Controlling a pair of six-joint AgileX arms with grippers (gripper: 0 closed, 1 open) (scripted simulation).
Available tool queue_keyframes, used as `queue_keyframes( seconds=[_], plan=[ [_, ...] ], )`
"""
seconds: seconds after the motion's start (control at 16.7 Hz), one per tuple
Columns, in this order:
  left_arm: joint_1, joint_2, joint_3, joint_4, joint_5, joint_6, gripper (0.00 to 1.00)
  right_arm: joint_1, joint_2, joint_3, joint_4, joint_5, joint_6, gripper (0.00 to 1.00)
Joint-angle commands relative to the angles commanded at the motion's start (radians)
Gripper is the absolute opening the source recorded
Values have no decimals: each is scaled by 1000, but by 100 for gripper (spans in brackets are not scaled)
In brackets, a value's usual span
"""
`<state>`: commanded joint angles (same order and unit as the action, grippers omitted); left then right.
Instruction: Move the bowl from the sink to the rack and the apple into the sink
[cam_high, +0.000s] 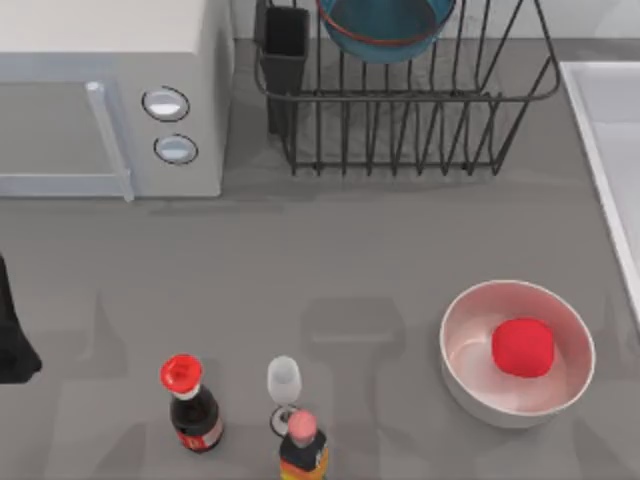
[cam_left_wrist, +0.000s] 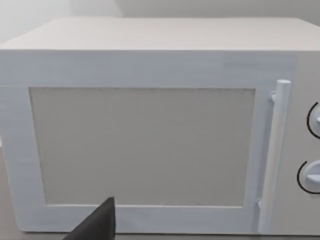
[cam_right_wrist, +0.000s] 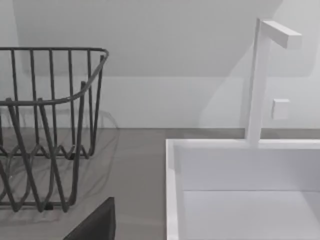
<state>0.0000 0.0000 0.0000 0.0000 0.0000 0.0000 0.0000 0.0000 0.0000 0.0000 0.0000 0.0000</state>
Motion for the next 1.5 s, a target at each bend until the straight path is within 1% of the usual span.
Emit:
queue_keyframes(
  seconds=[0.48, 0.72, 0.96, 1.5],
  plan=[
    [0, 0, 0, 0, 0, 0, 100, 3, 11, 11, -9, 1, 4, 100],
    [0, 0, 0, 0, 0, 0, 100, 50, 160, 145, -121, 7, 58, 100],
    [0, 0, 0, 0, 0, 0, 100, 141, 471, 373, -319, 6, 151, 100],
    [0, 0, 0, 0, 0, 0, 100, 387, 1342, 975, -842, -3, 395, 100]
  ],
)
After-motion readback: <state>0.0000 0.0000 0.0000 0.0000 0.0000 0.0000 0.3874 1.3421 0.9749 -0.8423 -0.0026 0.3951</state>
